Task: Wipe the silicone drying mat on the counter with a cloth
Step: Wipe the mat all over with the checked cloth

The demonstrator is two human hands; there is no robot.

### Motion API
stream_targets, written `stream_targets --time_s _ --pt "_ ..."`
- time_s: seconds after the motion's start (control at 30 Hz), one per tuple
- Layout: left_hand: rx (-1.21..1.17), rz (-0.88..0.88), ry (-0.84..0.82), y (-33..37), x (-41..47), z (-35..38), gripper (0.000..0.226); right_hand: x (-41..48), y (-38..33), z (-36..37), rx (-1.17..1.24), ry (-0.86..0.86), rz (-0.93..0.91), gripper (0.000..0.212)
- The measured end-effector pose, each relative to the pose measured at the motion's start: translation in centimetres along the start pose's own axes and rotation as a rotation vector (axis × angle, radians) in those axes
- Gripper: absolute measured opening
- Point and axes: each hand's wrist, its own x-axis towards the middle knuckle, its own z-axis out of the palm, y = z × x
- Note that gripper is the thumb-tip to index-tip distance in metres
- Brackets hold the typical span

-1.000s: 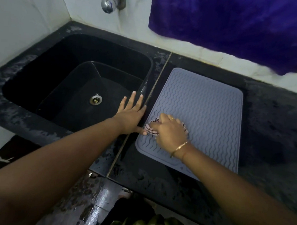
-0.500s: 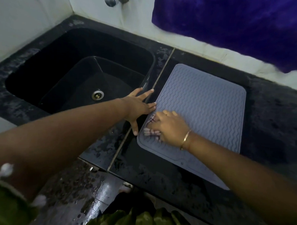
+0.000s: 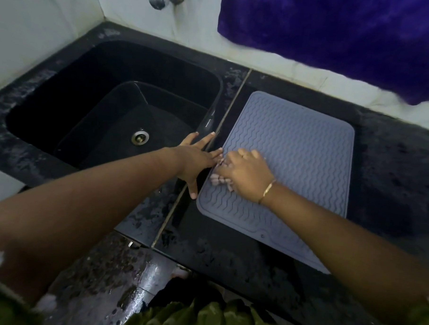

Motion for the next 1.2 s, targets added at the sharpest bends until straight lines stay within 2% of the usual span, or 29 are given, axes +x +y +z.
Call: stream_targets --time_s 0.07,0.17,0.27,0.33,0.4,0.47,0.57,0.67,0.73,0.77,0.83,0.9,0.93,1.0,1.03,1.1,1.2 --pt "-0.008 -0.005 -0.004 0.2 -0.1 -0.2 0.126 0.4 -0.7 0.1 0.055 -0.046 0.098 0.03" --pt "0.03 -0.02 -0.014 0.4 -0.2 -0.5 0.129 -2.0 -3.5 0.9 0.101 0.047 -0.035 0.021" --pt "0.051 -0.029 -0.023 0.6 -0.2 -0.8 0.13 -3.9 -3.3 1.8 0.098 0.104 -0.184 0.026" --pt "0.067 -0.028 -0.029 0.8 -0.3 -0.9 0.131 -2.9 -1.6 1.2 0.072 0.095 -0.175 0.026" --pt "0.071 -0.018 -0.035 0.8 -0.3 -1.0 0.131 -1.0 0.8 0.5 0.068 0.044 -0.048 0.023" --pt "0.057 -0.003 -0.031 0.8 -0.2 -1.0 0.126 0.9 3.8 0.4 0.121 0.017 0.168 0.029" --pt "0.035 -0.002 -0.029 1.0 -0.1 -1.1 0.117 3.1 7.4 0.1 0.359 0.0 0.409 0.032" --pt "-0.014 0.001 0.016 1.0 0.3 -1.6 0.096 3.8 9.7 -1.2 0.689 0.066 0.584 0.024" --pt "-0.093 -0.019 0.114 0.6 0.7 -2.1 0.082 3.6 11.3 -2.6 0.774 0.164 0.652 0.024" --pt "-0.129 -0.042 0.166 0.5 0.9 -2.4 0.083 3.5 12.1 -3.3 0.766 0.214 0.669 0.026" --pt "-0.166 -0.077 0.212 0.5 1.4 -2.9 0.1 3.6 12.9 -3.7 0.697 0.274 0.68 0.031" --pt "-0.154 -0.058 0.17 0.9 2.2 -3.3 0.115 4.1 12.2 -3.0 0.685 0.251 0.641 0.033" --pt "-0.136 -0.04 0.139 1.2 2.7 -3.5 0.119 4.4 11.3 -1.8 0.687 0.186 0.594 0.036" --pt "-0.097 -0.019 0.085 1.8 3.6 -3.9 0.124 4.6 8.5 1.3 0.497 0.027 0.516 0.044" --pt "-0.078 -0.014 0.063 2.0 4.0 -4.2 0.125 4.4 7.1 2.7 0.351 0.014 0.53 0.044" --pt "-0.063 -0.008 0.029 2.2 4.4 -4.7 0.126 4.1 5.3 4.0 0.197 0.088 0.607 0.04" --pt "-0.097 0.0 0.015 2.1 4.7 -4.8 0.127 4.9 6.6 4.0 0.179 0.136 0.618 0.038"
